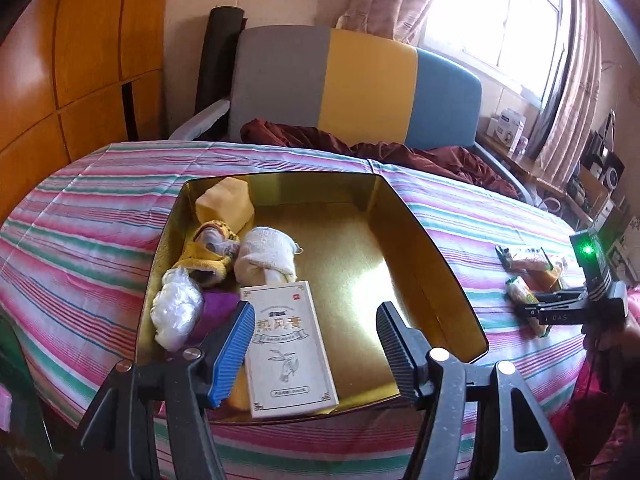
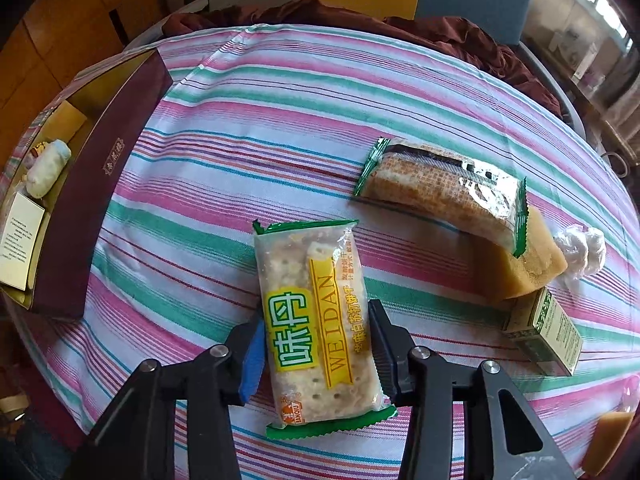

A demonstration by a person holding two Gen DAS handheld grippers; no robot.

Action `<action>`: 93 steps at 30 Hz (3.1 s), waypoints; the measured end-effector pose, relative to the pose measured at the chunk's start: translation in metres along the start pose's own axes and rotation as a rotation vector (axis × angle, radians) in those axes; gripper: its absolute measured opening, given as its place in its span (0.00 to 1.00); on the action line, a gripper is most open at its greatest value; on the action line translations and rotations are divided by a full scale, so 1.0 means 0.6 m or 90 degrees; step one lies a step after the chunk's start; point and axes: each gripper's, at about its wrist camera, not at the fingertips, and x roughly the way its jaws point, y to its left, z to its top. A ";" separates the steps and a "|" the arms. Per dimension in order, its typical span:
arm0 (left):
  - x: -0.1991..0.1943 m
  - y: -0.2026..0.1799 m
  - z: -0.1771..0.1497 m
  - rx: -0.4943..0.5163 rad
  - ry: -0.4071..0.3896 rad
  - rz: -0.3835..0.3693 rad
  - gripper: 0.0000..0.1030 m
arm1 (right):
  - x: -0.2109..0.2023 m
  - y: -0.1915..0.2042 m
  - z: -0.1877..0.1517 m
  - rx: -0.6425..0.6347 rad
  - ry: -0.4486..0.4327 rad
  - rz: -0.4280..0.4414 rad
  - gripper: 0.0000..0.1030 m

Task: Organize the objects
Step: 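Carry the WEIDAN cracker packet into the gold tray and open the right tool, then move both tools from the gold tray back toward the remaining items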

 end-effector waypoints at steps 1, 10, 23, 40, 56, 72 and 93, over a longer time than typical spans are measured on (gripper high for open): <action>-0.001 0.004 0.000 -0.004 -0.001 0.000 0.62 | -0.002 0.001 -0.003 0.002 0.000 0.000 0.46; -0.013 0.045 -0.002 -0.037 -0.007 0.008 0.62 | -0.008 0.007 0.057 0.031 -0.048 0.033 0.46; -0.010 0.076 -0.006 -0.072 -0.002 0.008 0.62 | -0.006 0.269 0.231 -0.063 -0.079 0.236 0.46; 0.001 0.097 -0.016 -0.103 0.008 0.003 0.62 | 0.106 0.356 0.300 0.052 -0.011 0.280 0.51; -0.017 0.051 -0.014 -0.058 -0.001 0.016 0.62 | -0.004 0.316 0.171 -0.075 -0.126 0.216 0.75; -0.021 -0.032 0.003 0.028 0.004 -0.031 0.62 | -0.050 0.040 0.116 0.041 -0.171 0.077 0.89; 0.101 -0.350 0.030 0.293 0.099 -0.160 0.62 | -0.060 -0.413 -0.016 0.644 -0.271 0.075 0.98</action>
